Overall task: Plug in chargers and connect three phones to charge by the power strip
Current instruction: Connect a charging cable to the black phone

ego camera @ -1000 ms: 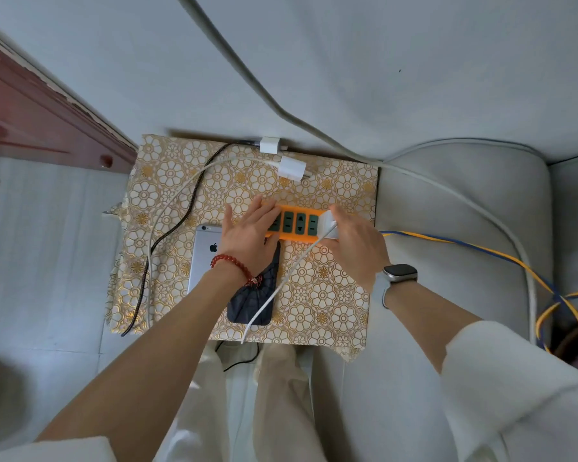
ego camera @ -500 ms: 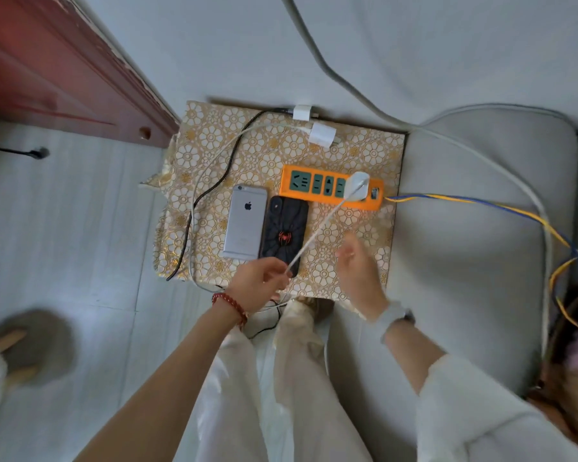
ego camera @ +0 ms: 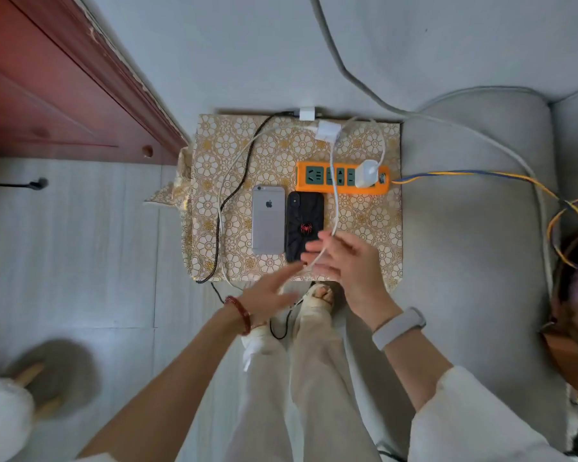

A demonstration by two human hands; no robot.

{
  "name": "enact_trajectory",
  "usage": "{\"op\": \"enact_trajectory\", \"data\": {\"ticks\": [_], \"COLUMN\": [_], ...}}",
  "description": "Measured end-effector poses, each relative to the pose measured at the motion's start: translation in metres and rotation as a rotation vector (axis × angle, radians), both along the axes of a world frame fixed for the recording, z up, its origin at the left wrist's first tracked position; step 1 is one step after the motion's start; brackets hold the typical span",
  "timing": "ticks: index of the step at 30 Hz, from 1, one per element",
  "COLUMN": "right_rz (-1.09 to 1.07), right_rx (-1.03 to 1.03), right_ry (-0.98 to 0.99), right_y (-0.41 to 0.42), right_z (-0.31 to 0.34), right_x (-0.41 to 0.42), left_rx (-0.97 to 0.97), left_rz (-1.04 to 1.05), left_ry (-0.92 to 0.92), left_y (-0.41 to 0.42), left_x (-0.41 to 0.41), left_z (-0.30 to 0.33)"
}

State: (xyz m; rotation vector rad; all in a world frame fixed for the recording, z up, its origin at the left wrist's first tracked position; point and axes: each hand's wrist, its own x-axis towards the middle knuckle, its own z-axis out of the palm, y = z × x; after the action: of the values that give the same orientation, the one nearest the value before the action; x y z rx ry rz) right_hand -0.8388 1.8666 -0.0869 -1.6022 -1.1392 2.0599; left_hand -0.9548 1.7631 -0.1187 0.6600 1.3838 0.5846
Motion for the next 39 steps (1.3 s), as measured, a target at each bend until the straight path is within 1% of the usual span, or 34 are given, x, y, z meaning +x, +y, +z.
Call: {"op": "enact_trajectory", "data": {"ticks": [1, 2, 3, 5, 6, 7, 9, 11, 12, 14, 16, 17, 18, 19, 21, 23, 25, 26, 27, 28, 29, 30, 31, 32, 34, 35, 37, 38, 39], "right_rz": [-0.043, -0.064, -0.068, 0.004, 0.097, 0.237, 0.573, 0.824, 0.883, 0.913, 0.899, 0.834, 0.697, 0.510, 0.192, 0.069, -0.004, -0.050, -0.095, -0.116, -0.087, 0.004, 0.140, 0.315, 0.721, 0.846, 0.871, 0.868, 0.904], "right_rx": [0.016, 0.035, 0.048, 0.024, -0.013, -0.043, -0.039, -0.008, 0.013, 0.096, 0.175, 0.160, 0.090, -0.011, -0.179, -0.237, -0.218, -0.200, -0.181, -0.158, -0.129, -0.106, -0.094, -0.098, -0.100, -0.118, -0.162, -0.119, -0.018], "right_ry": [0.042, 0.067, 0.074, 0.044, 0.008, -0.043, -0.136, -0.162, -0.170, -0.249, -0.396, -0.426, -0.399, -0.331, -0.146, 0.012, 0.111, 0.137, 0.156, 0.165, 0.150, 0.104, 0.041, -0.005, -0.044, -0.037, -0.027, -0.052, -0.124], "right_y": [0.003, 0.005, 0.005, 0.001, -0.005, -0.013, -0.037, -0.060, -0.069, -0.074, -0.064, -0.056, -0.048, -0.039, -0.022, -0.008, 0.006, 0.013, 0.019, 0.023, 0.024, 0.021, 0.012, 0.000, -0.030, -0.043, -0.060, -0.062, -0.060], "right_z": [0.006, 0.010, 0.011, 0.010, 0.009, 0.007, 0.004, 0.002, 0.003, -0.001, -0.002, -0.003, -0.001, 0.003, 0.015, 0.025, 0.032, 0.035, 0.035, 0.035, 0.034, 0.031, 0.025, 0.020, 0.013, 0.010, 0.011, 0.011, 0.009], "right_x": [-0.007, -0.012, -0.015, -0.013, -0.010, -0.005, 0.006, 0.011, 0.014, 0.028, 0.049, 0.060, 0.069, 0.073, 0.065, 0.047, 0.027, 0.020, 0.017, 0.015, 0.016, 0.018, 0.021, 0.026, 0.036, 0.042, 0.051, 0.054, 0.056], "left_rx": [0.021, 0.028, -0.007, -0.103, -0.121, -0.115, -0.077, -0.058, -0.059, -0.052, -0.020, -0.016, -0.022, -0.043, -0.106, -0.115, -0.059, -0.033, -0.018, -0.025, -0.049, -0.070, -0.074, -0.063, -0.024, -0.008, -0.007, -0.014, -0.018], "left_rz": [-0.054, -0.042, 0.041, 0.333, 0.491, 0.617, 0.776, 0.868, 0.934, 1.113, 1.249, 1.262, 1.231, 1.155, 0.890, 0.532, 0.227, 0.139, 0.122, 0.176, 0.277, 0.391, 0.502, 0.605, 0.779, 0.836, 0.882, 0.890, 0.910], "left_ry": [0.000, -0.011, -0.060, -0.264, -0.373, -0.457, -0.548, -0.534, -0.513, -0.470, -0.395, -0.347, -0.308, -0.277, -0.259, -0.246, -0.216, -0.189, -0.161, -0.160, -0.191, -0.259, -0.329, -0.379, -0.405, -0.393, -0.346, -0.329, -0.317], "left_y": [-0.005, -0.007, -0.007, -0.004, -0.003, -0.003, -0.005, -0.007, -0.009, -0.014, -0.021, -0.023, -0.025, -0.026, -0.028, -0.030, -0.031, -0.031, -0.031, -0.031, -0.030, -0.029, -0.027, -0.025, -0.020, -0.018, -0.016, -0.016, -0.018], "left_x": [0.006, 0.010, 0.009, 0.000, -0.008, -0.018, -0.038, -0.052, -0.058, -0.069, -0.080, -0.082, -0.080, -0.075, -0.049, -0.013, 0.021, 0.032, 0.037, 0.038, 0.036, 0.032, 0.027, 0.021, 0.007, 0.002, -0.004, -0.003, -0.003], "left_z": [0.001, 0.004, 0.008, 0.016, 0.019, 0.021, 0.024, 0.028, 0.029, 0.027, 0.024, 0.023, 0.022, 0.021, 0.021, 0.026, 0.031, 0.034, 0.037, 0.041, 0.044, 0.047, 0.050, 0.052, 0.053, 0.053, 0.054, 0.055, 0.055]}}
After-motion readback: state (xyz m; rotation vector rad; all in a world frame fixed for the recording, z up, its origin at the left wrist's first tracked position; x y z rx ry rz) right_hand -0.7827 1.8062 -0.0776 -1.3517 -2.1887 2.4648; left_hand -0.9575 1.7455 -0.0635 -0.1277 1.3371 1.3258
